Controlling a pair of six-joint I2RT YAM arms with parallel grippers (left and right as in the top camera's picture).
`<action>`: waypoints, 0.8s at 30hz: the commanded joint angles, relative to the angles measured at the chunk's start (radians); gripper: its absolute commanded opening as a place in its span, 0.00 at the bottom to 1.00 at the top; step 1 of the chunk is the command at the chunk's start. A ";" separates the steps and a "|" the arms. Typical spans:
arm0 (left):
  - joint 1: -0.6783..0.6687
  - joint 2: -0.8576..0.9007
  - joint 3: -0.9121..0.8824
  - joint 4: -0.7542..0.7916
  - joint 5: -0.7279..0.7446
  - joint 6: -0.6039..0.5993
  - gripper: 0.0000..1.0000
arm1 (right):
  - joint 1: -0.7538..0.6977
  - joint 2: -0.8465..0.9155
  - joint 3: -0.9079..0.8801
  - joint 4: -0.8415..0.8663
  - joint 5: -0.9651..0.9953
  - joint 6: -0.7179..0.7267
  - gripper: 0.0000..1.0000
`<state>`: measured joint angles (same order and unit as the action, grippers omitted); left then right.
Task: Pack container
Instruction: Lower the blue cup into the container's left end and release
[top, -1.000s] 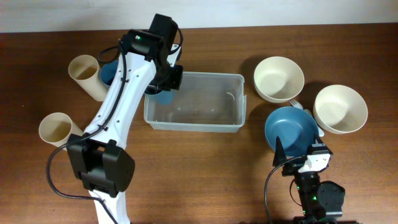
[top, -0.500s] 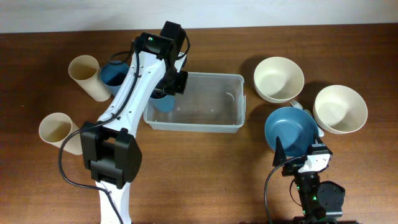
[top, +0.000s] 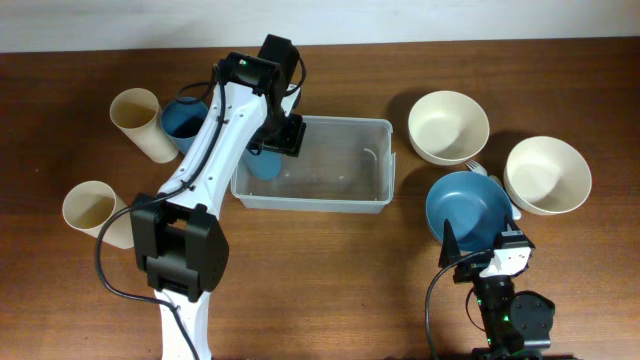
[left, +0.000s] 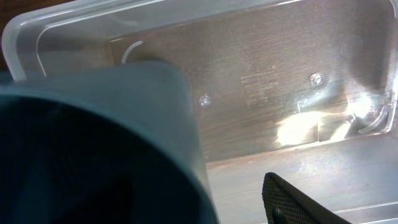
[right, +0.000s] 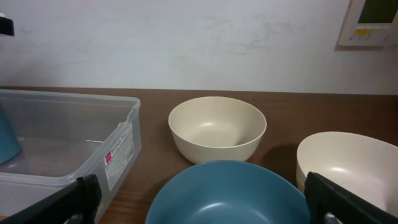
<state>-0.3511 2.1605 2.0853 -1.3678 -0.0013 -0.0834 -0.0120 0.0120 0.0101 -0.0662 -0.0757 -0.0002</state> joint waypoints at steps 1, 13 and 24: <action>0.004 0.014 0.047 -0.014 -0.006 0.006 0.69 | 0.005 -0.009 -0.005 -0.005 0.005 0.004 0.99; 0.000 0.014 0.347 -0.187 -0.007 0.010 0.69 | 0.005 -0.009 -0.005 -0.005 0.005 0.004 0.99; 0.048 0.013 0.469 -0.320 -0.201 0.008 0.76 | 0.005 -0.009 -0.005 -0.005 0.005 0.004 0.99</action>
<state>-0.3405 2.1704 2.5359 -1.6836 -0.1287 -0.0792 -0.0120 0.0120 0.0101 -0.0662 -0.0757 0.0002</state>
